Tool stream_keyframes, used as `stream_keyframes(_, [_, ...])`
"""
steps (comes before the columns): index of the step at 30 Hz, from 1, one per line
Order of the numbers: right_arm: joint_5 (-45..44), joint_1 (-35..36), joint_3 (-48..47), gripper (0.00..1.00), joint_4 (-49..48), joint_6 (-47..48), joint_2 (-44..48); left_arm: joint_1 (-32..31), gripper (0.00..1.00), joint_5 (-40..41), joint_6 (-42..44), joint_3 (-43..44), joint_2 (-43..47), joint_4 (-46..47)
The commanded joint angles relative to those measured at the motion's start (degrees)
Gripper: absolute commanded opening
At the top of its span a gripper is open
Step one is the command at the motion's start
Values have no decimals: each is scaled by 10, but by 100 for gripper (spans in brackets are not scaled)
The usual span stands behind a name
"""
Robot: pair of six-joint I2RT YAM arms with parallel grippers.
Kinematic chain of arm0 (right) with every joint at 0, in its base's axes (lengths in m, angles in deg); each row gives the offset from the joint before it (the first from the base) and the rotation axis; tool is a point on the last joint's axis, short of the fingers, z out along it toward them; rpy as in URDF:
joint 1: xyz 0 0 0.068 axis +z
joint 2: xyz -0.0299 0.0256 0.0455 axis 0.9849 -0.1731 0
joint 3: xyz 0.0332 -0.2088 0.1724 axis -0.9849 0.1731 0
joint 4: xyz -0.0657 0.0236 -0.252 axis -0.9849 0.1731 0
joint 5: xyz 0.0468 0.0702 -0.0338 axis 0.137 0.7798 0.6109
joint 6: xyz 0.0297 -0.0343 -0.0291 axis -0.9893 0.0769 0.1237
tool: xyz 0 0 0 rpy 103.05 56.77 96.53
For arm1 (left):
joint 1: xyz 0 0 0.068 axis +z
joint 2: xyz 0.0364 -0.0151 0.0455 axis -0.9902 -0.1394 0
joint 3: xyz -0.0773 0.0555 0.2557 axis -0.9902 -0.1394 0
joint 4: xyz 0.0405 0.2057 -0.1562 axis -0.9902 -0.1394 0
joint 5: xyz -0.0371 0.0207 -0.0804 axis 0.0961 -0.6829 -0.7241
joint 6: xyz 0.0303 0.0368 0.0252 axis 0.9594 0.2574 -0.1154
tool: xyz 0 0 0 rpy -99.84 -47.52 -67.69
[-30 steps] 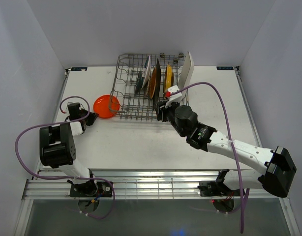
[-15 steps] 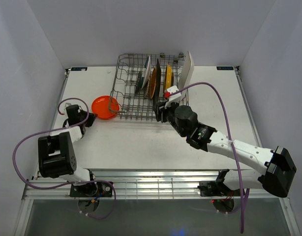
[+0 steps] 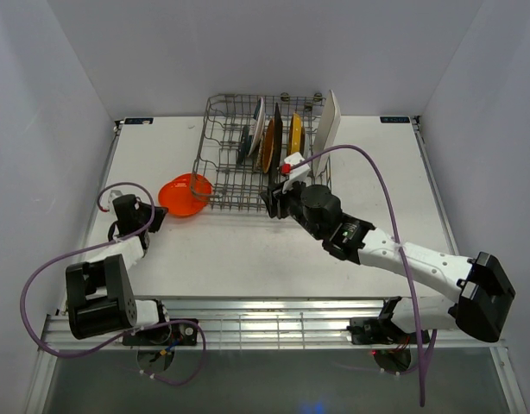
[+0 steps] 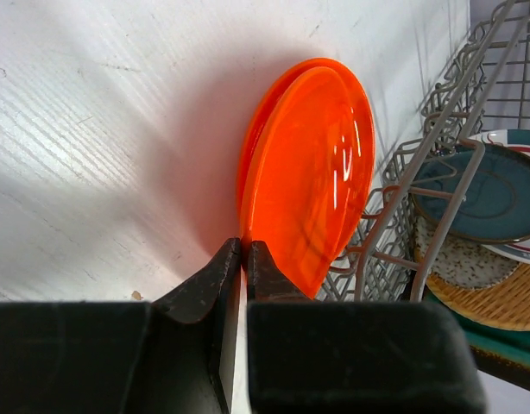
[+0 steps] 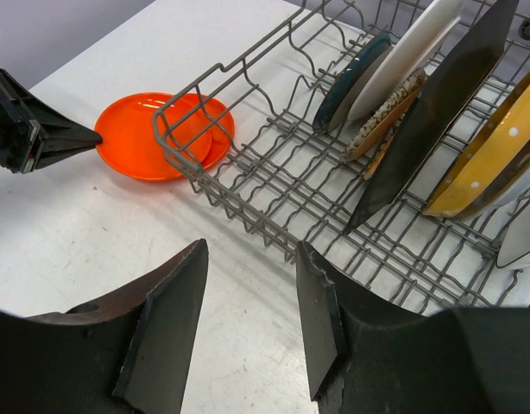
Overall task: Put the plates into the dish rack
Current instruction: Pick up the plate at the center of the board.
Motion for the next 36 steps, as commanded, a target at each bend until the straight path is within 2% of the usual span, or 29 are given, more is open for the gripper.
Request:
stream_keyframes(1, [14, 2, -29, 51, -17, -9, -4, 5, 0, 6, 0, -2, 17, 5])
stream_keyframes(6, [26, 2, -34, 51, -19, -10, -12, 6, 0, 15, -4, -20, 44, 3])
stream_keyframes(11, [37, 2, -42, 51, -14, -12, -23, 16, 0, 42, -11, -50, 107, -5])
stream_keyframes(19, [56, 2, -41, 51, -16, -15, -25, 23, 0, 102, -13, -44, 199, -94])
stream_keyframes(28, [135, 1, -56, 51, -16, -31, -38, 25, 0, 132, -2, -28, 334, -183])
stream_keyframes(36, [192, -9, -80, 51, -15, -49, -57, 25, 0, 163, 12, -7, 417, -256])
